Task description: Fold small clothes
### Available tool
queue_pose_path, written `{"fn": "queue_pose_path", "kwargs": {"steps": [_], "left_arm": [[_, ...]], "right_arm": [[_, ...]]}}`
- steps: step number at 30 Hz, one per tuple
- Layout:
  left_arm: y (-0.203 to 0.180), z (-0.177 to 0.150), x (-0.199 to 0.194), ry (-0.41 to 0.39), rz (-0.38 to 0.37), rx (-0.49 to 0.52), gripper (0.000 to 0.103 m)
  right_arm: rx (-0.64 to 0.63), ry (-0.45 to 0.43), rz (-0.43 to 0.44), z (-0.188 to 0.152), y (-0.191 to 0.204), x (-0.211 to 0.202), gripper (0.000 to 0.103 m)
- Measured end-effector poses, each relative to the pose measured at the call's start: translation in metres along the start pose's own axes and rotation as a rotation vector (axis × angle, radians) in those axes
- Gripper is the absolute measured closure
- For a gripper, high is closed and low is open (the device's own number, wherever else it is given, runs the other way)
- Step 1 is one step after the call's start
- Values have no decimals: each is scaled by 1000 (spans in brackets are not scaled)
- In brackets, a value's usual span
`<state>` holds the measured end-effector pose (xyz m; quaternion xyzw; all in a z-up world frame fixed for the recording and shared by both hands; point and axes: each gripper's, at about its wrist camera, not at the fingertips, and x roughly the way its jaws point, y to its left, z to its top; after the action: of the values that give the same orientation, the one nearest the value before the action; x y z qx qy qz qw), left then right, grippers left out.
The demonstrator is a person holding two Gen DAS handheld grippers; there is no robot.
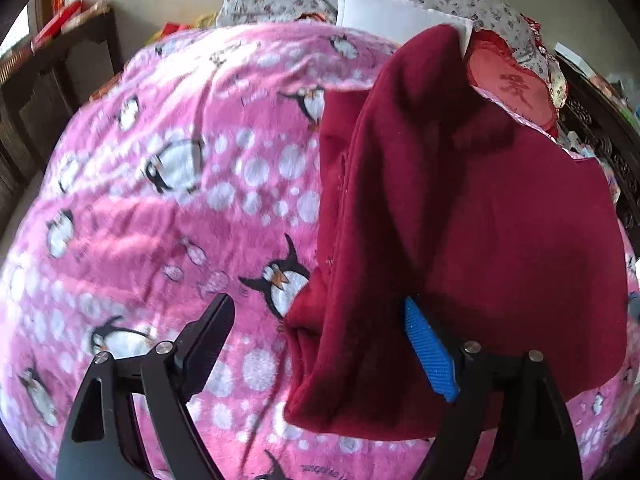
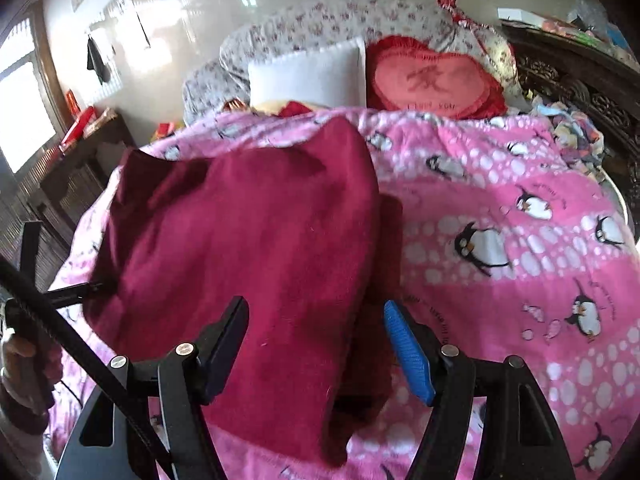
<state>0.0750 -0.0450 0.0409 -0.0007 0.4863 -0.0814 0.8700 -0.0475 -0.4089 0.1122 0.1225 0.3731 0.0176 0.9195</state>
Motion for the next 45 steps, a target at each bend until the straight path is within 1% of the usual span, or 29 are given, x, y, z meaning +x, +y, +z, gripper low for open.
{"fn": "queue_pose_path", "kwargs": {"steps": [3, 6, 9, 11, 15, 17, 19, 21, 24, 26, 27, 28, 30, 33, 35, 37, 39, 42, 43, 44, 45], "left_arm": [[-1, 6, -8, -29, 15, 16, 18], [-5, 16, -12, -60, 26, 31, 18], [-14, 36, -13, -104, 41, 48, 18], [-22, 49, -13, -121, 37, 47, 18], [-33, 80, -3, -147, 42, 47, 18], [-35, 89, 3, -152, 51, 43, 18], [-35, 101, 11, -150, 61, 24, 18], [-30, 112, 21, -136, 64, -11, 18], [-21, 125, 46, -64, 49, -54, 17], [-16, 131, 58, -33, 29, -84, 10], [-15, 131, 60, -31, 20, -93, 9], [-15, 132, 60, -29, 15, -94, 8], [-14, 131, 56, -30, 1, -96, 8], [-9, 121, 42, -36, -9, -97, 8], [-2, 108, 29, -53, -24, -97, 8], [7, 90, 17, -53, -61, -93, 8], [16, 71, 6, -50, -101, -112, 8], [31, 37, -7, -52, -151, -157, 8], [35, 25, -10, -50, -160, -171, 8], [38, 15, -13, -55, -167, -184, 8], [40, 2, -17, -65, -161, -191, 8]], "right_arm": [[0, -13, 24, 1, 3, -9, 28], [-8, -19, 26, 4, 7, -9, 28], [-22, -24, 19, 9, 12, -3, 28], [-18, -30, 27, 13, 11, 4, 28], [1, -56, 31, 27, 9, 15, 28], [7, -66, 19, 35, 7, 23, 28], [20, -74, -3, 41, 3, 32, 27], [33, -70, -7, 46, -3, 41, 25], [76, -23, -15, 52, -15, 65, 25], [107, 5, 4, 53, -23, 80, 23], [121, 5, 13, 53, -26, 83, 20], [141, 8, 27, 53, -30, 85, 20], [156, 11, 35, 53, -32, 83, 20], [132, -8, 26, 50, -24, 68, 20], [107, -16, 33, 48, -17, 55, 20], [89, -22, 43, 46, -8, 46, 20], [64, -26, 66, 46, 6, 37, 19], [38, -39, 137, 51, 28, 30, 19], [43, -34, 174, 55, 37, 31, 18], [48, -18, 229, 59, 50, 35, 18], [48, 2, 273, 62, 60, 40, 17]]}}
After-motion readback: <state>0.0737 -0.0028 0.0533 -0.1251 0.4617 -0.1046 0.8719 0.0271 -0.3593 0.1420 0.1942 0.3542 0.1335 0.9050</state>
